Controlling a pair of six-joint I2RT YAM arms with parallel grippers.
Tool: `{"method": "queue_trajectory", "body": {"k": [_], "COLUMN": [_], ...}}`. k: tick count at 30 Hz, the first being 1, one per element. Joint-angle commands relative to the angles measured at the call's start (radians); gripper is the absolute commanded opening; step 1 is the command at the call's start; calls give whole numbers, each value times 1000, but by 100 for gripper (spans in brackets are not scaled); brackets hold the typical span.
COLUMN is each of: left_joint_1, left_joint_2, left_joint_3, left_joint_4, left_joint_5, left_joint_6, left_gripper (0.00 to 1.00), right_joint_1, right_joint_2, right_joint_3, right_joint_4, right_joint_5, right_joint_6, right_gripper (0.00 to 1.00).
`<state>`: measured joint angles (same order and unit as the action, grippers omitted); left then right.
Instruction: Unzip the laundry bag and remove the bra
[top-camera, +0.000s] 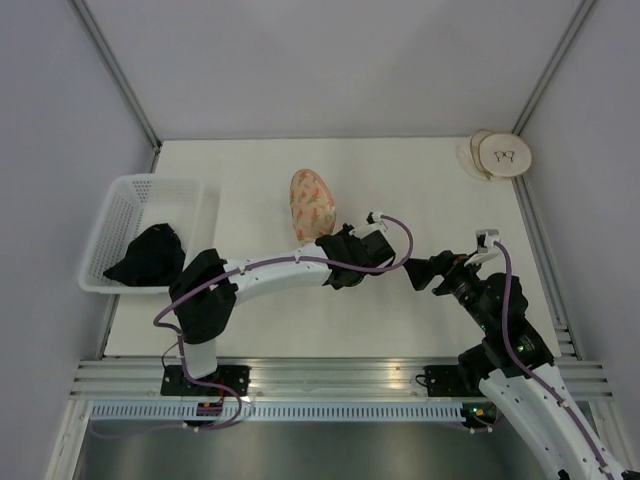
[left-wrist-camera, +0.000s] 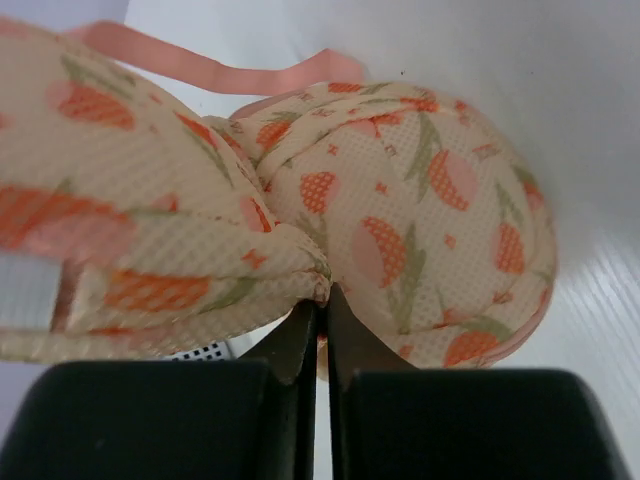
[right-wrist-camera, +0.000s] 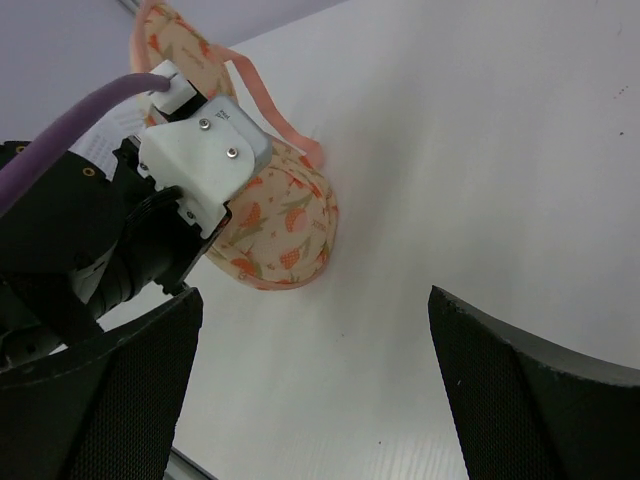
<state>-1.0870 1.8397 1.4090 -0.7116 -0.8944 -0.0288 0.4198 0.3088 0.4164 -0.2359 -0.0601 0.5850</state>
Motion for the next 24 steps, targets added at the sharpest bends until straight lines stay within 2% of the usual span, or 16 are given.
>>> {"method": "queue_trajectory", "body": {"k": [1, 4, 5, 9, 13, 16, 18, 20, 24], "left_joint_1": [-7, -22, -28, -80, -97, -97, -100, -102, -100], "left_joint_2": [16, 32, 24, -19, -19, -78, -98, -108, -172], "left_joint_3": [91, 87, 79, 28, 36, 33, 41, 39, 4], "left_joint_4": [-49, 20, 87, 270, 360, 393, 390, 390, 388], "left_joint_5": [-29, -15, 27, 78, -33, -28, -96, -230, -314], "left_joint_6": [141, 197, 210, 334, 414, 414, 469, 573, 655], "left_gripper": [2, 2, 2, 2, 2, 2, 2, 2, 2], "right_joint_1": [4, 2, 4, 2, 4, 4, 4, 2, 4], "right_joint_2": [-14, -34, -40, -30, -27, -30, -28, -28, -22], "right_joint_3": [50, 68, 77, 146, 228, 240, 242, 242, 234], "right_joint_4": [-45, -66, -78, -155, -221, -227, -226, -223, -217], "right_joint_5": [40, 89, 109, 276, 387, 407, 407, 401, 399], "right_joint_6": [-13, -33, -40, -70, -85, -88, -82, -76, -70], "right_gripper": [98, 98, 98, 98, 98, 98, 98, 98, 98]}}
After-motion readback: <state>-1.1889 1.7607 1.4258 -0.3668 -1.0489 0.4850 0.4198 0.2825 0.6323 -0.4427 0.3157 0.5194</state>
